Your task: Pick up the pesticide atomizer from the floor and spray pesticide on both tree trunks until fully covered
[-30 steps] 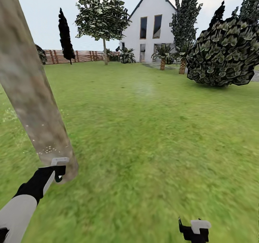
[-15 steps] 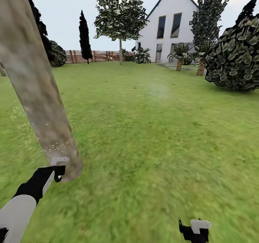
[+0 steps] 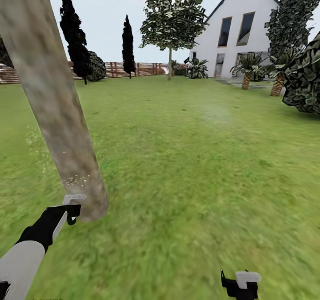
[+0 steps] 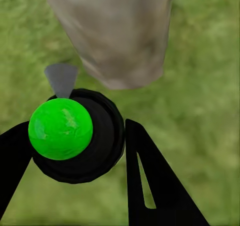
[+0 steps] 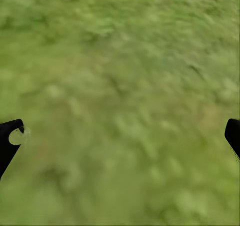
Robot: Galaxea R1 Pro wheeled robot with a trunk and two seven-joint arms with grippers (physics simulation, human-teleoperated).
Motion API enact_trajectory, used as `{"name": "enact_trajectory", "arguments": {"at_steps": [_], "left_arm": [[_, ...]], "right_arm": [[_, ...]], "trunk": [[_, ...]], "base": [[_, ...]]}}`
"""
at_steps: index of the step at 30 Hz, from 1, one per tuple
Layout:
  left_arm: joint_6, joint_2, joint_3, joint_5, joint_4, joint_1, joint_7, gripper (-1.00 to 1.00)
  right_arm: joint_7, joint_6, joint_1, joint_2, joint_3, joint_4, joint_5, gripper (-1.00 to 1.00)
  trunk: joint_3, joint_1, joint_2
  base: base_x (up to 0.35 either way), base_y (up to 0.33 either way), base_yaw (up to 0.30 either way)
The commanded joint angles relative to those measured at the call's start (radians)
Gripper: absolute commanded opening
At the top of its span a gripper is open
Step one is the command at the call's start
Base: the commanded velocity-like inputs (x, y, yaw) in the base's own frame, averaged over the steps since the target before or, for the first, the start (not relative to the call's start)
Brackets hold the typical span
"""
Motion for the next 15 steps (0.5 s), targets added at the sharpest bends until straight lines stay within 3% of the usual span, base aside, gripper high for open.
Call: {"name": "enact_trajectory", "arguments": {"at_steps": [1,4,15], "left_arm": [[0.0,0.0,0.0,0.0,0.0,0.0,0.0,-1.0],[0.0,0.0,0.0,0.001,0.0,0.003,0.0,-1.0],[0.0,-0.003,-0.001,0.003,-0.002,0.005,0.0,-1.0]], "right_arm": [[0.0,0.0,0.0,0.0,0.0,0.0,0.0,1.0],[0.0,0.0,0.0,0.0,0.0,0.0,0.0,1.0],[0.0,0.0,0.0,0.0,0.0,0.0,0.0,1.0]], "trunk": [[0.0,0.0,0.0],[0.0,0.0,0.0],[0.0,0.0,0.0]], "base": [[0.169,-0.245,0.277],[0.136,-0.197,0.277],[0.013,-0.009,0.277]]}}
